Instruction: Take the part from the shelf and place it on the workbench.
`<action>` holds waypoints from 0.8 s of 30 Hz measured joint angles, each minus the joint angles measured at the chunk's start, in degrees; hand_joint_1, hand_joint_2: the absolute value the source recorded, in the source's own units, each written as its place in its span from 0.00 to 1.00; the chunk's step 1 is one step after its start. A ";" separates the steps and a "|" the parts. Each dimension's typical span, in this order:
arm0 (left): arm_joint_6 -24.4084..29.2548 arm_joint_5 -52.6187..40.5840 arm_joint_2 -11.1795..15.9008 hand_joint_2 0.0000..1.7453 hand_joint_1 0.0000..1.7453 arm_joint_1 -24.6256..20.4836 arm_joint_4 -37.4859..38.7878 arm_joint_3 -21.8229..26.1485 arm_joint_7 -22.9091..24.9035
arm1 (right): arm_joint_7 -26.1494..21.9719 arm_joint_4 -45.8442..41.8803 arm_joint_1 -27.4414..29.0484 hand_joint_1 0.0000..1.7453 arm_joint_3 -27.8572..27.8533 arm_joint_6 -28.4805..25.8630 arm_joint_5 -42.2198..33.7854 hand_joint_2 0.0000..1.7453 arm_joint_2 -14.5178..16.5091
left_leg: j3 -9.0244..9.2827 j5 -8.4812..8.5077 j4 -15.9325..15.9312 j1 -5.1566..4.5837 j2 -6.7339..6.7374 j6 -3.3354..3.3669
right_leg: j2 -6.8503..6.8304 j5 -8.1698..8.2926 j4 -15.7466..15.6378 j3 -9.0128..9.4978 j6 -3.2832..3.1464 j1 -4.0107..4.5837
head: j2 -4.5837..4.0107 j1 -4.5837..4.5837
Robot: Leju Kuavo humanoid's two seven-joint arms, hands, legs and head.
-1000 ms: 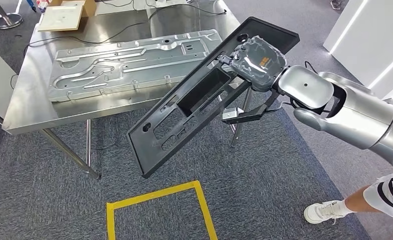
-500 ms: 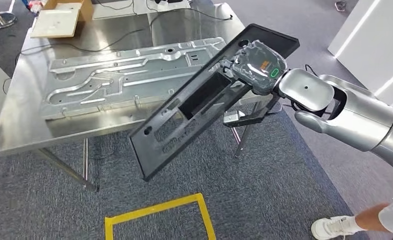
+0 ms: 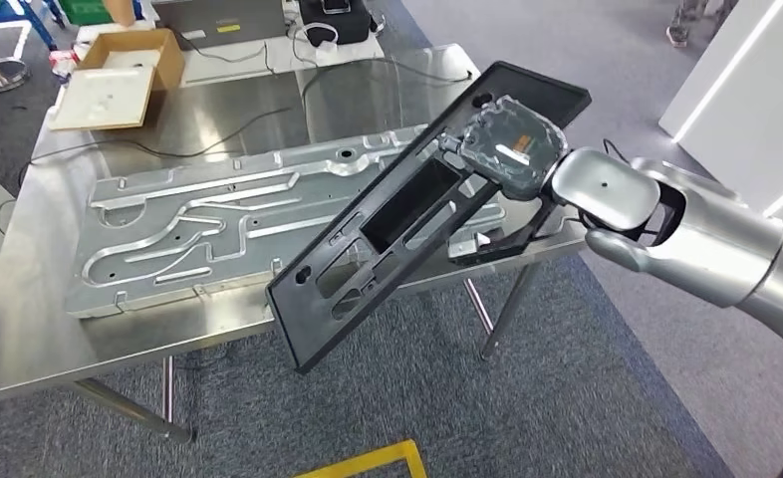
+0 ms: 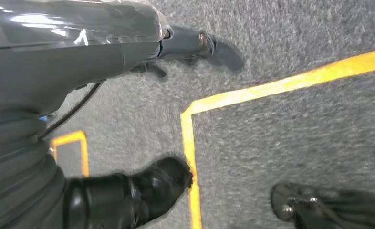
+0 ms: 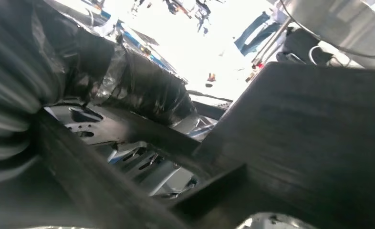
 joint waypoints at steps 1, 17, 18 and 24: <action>-0.03 -0.06 0.00 1.00 0.00 -0.27 0.00 0.00 -0.03 | -0.73 0.00 -0.56 1.00 -0.15 0.26 -0.01 1.00 -0.13 | 0.14 -0.45 0.24 -0.04 0.06 0.24 | -0.03 -0.63 0.11 0.36 0.33 -0.23 | 0.00 -0.01; 0.47 -0.03 -0.01 1.00 0.00 -0.97 0.01 0.62 -2.27 | -0.33 2.75 -1.35 1.00 1.08 1.09 -8.91 1.00 -0.58 | 3.44 -4.81 0.38 -0.75 -0.80 1.32 | -0.35 6.69 3.70 -11.08 -0.99 0.52 | 0.01 0.05; 0.55 -0.04 -0.01 1.00 0.00 -1.01 0.01 0.64 -2.55 | -0.33 2.74 -1.29 1.00 1.07 1.09 -8.92 1.00 -0.80 | 3.54 -4.78 0.29 -0.73 -0.76 1.31 | -0.30 6.68 3.70 -11.05 -1.00 0.54 | 0.01 0.05; 0.74 -0.39 0.02 1.00 0.00 -1.35 -0.01 0.66 -3.52 | -0.46 2.04 -1.28 1.00 0.61 1.72 -9.75 1.00 -2.80 | 3.79 -4.68 -0.15 -0.74 -0.72 1.08 | -0.20 6.63 3.70 -11.03 -1.07 0.52 | 0.01 0.04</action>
